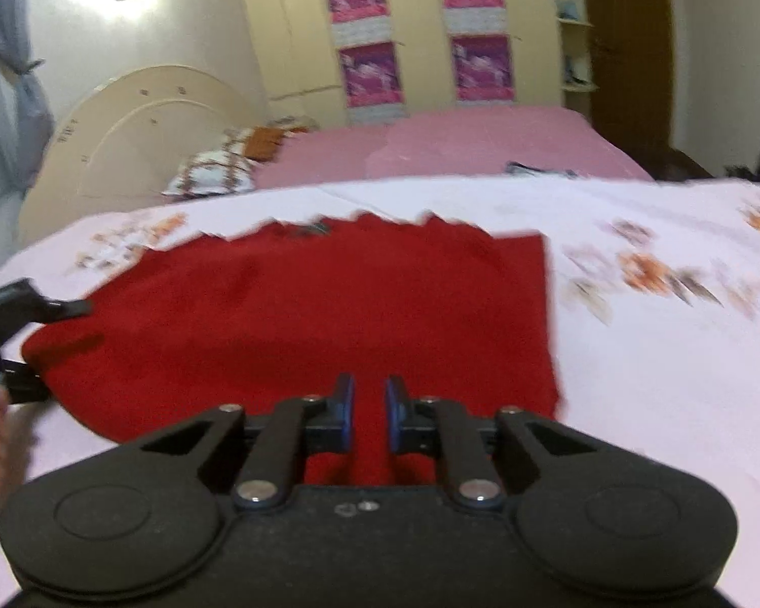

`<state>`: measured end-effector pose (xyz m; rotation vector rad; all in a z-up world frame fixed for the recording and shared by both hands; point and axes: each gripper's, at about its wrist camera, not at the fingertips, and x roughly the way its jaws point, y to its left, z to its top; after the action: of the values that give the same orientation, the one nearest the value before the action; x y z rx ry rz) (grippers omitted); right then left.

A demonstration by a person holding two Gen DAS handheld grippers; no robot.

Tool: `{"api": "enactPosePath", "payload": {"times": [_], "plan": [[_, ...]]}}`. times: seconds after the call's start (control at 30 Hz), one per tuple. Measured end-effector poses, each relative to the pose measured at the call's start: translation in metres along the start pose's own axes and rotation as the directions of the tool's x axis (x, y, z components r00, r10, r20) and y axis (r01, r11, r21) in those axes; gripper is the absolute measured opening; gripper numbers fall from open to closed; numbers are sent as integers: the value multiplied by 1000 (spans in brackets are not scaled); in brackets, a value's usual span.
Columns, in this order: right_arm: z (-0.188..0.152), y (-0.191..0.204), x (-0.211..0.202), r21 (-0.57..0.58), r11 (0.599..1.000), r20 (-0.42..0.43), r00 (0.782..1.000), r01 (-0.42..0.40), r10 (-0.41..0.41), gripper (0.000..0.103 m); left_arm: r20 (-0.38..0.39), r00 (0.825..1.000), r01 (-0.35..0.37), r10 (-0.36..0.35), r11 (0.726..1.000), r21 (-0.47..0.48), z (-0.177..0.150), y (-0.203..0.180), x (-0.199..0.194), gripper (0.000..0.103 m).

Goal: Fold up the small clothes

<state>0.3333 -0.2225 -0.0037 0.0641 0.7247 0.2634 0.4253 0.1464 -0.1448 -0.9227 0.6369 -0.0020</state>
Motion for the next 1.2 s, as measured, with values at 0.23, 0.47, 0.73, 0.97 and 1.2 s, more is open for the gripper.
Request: {"api": "enactPosePath", "payload": {"times": [0.23, 0.47, 0.73, 0.97, 1.2], "plan": [[23, 47, 42, -54, 995, -14, 996, -89, 88, 9, 30, 998, 52, -53, 998, 26, 6, -6, -5, 17], [32, 64, 73, -73, 991, -54, 993, -112, 108, 8, -28, 999, 29, -30, 999, -19, 6, 19, 6, 17], [20, 64, 98, -89, 993, -120, 991, -79, 68, 5, -15, 995, 98, -97, 991, 86, 14, -29, -13, 17], [22, 45, 100, 70, 992, -118, 986, -109, 116, 5, -177, 956, 278, -234, 912, 300, -7, -171, 1, 17], [-6, -79, 49, 675, 715, 72, 980, -183, 183, 28, -434, 901, 212, -3, 876, 433, -102, -206, 94, 29]]}}
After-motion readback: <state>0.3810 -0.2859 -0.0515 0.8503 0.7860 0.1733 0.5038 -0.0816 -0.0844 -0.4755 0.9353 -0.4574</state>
